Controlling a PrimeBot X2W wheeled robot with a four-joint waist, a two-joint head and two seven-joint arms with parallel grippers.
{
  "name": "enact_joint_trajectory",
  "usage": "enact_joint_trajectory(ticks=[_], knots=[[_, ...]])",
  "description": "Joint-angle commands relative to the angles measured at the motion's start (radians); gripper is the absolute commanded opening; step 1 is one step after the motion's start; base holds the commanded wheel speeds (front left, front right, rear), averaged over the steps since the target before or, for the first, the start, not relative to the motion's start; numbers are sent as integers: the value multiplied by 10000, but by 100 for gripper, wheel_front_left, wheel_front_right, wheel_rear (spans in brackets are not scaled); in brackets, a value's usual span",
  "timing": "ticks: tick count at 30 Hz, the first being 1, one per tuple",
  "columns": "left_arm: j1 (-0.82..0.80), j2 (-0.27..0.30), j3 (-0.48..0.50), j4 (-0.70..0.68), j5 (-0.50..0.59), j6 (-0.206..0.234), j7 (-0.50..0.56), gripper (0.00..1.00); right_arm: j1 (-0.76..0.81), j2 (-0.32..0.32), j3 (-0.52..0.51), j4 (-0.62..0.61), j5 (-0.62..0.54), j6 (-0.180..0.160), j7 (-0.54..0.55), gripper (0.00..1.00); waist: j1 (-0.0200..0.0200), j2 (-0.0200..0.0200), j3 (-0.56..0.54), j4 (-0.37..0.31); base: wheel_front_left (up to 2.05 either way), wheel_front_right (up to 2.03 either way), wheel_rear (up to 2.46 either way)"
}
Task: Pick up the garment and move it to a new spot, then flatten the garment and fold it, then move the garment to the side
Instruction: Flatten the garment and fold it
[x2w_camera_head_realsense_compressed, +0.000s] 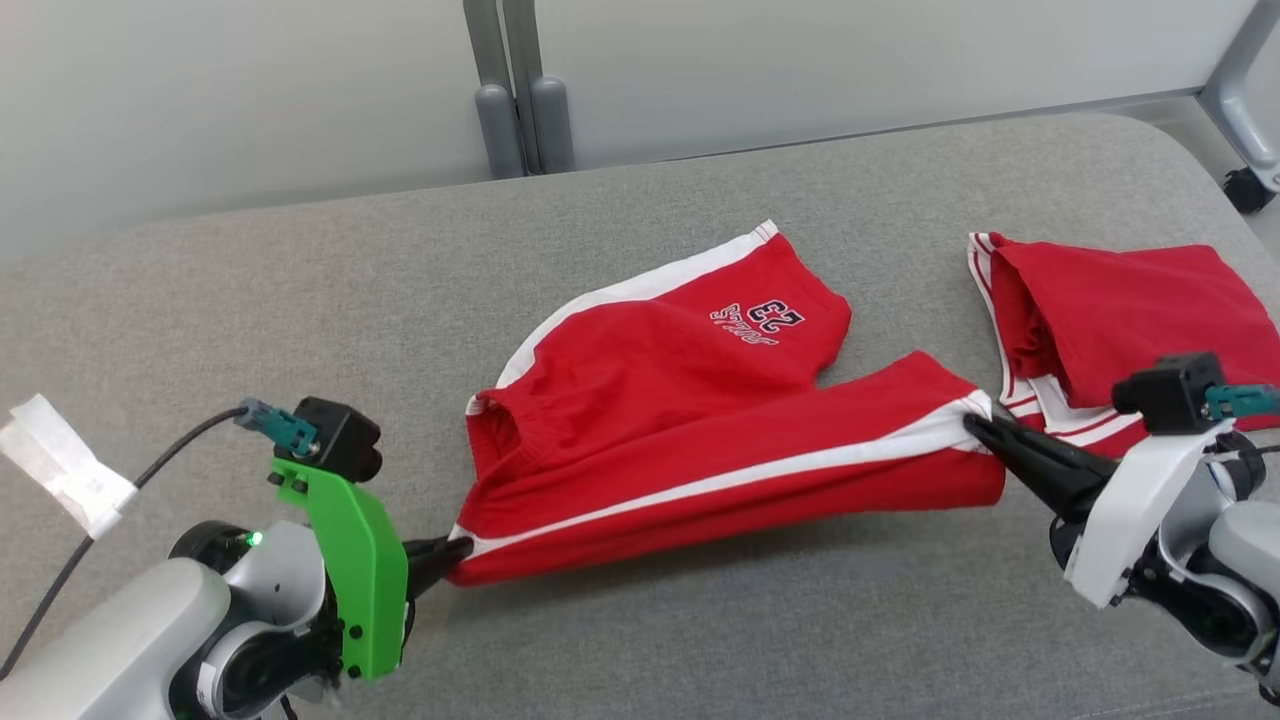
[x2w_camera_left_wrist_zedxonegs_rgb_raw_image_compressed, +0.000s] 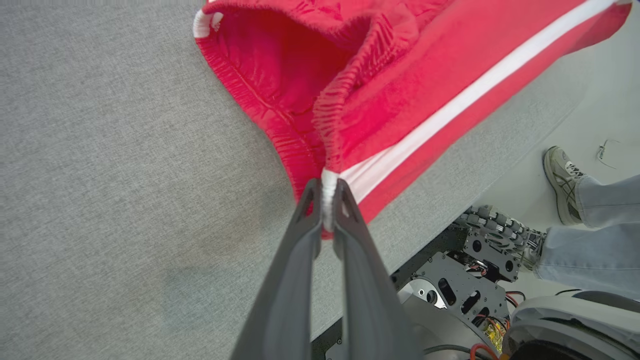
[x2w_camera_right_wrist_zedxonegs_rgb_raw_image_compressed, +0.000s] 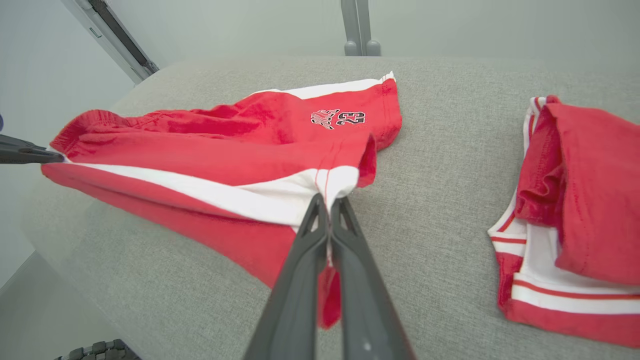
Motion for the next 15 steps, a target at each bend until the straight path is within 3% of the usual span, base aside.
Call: enact_joint_trajectory(ticks=[1,6,15], knots=[[-300,26,153,-45,-115,115,107,0,-297,-74,-184,-13,-120,-22,-1,0,1,-1,400,130,0,0,0],[-1306,-382,337,156,-96,203,539,0,-1057,-23,-522,83,-177,-22,252,0,1,-1,1270,380,0,0,0],[-3323,-1615,356,1697,-43,-101,1252,0,-2942,396,-952,1173,-449,-21,791,0,1,-1,2812,916,0,0,0]])
